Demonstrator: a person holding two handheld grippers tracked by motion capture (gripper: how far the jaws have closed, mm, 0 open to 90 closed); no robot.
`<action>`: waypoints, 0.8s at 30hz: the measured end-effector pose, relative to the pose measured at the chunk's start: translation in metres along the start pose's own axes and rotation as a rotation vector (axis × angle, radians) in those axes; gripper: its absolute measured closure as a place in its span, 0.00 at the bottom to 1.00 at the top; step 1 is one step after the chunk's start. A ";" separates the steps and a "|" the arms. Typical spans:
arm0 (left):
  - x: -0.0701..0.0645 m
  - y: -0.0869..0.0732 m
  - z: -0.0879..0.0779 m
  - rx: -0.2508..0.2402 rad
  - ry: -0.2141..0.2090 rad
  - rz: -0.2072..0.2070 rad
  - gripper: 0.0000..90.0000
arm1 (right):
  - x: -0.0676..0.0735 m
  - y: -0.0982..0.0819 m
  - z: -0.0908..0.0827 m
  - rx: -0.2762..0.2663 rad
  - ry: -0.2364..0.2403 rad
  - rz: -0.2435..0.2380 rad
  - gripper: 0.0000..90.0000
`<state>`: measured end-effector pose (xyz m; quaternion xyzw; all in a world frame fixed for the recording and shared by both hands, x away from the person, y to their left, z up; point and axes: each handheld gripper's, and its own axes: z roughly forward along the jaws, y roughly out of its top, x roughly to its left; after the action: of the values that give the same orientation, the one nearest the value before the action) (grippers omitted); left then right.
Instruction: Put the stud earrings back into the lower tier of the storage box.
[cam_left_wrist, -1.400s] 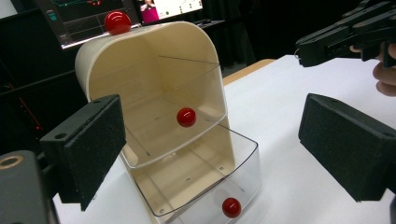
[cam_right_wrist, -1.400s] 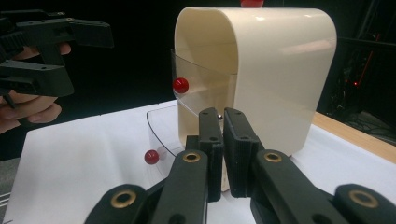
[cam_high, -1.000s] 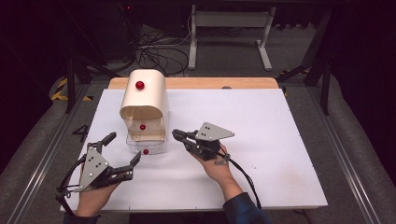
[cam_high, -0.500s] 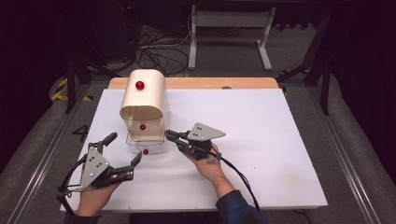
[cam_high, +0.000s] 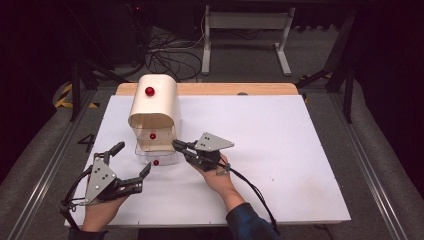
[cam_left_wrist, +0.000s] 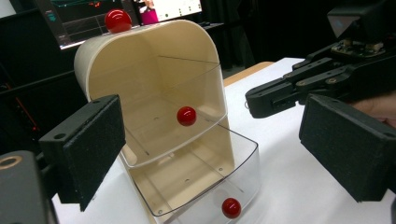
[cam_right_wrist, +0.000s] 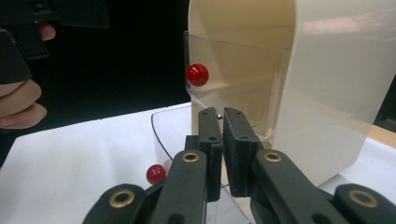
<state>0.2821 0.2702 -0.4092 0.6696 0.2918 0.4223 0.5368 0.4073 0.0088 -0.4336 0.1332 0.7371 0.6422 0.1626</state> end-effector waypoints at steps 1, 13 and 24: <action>0.000 0.000 0.000 0.000 -0.001 -0.003 0.09 | 0.000 -0.001 0.001 0.002 -0.002 0.001 0.96; 0.001 -0.001 -0.001 -0.002 0.001 -0.005 0.09 | 0.000 -0.007 0.013 0.049 0.001 0.010 0.96; 0.001 -0.001 -0.001 -0.001 -0.001 -0.004 0.09 | -0.001 -0.009 0.018 0.082 -0.006 0.018 0.96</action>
<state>0.2815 0.2721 -0.4094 0.6689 0.2928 0.4210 0.5382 0.4154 0.0238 -0.4443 0.1481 0.7612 0.6125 0.1534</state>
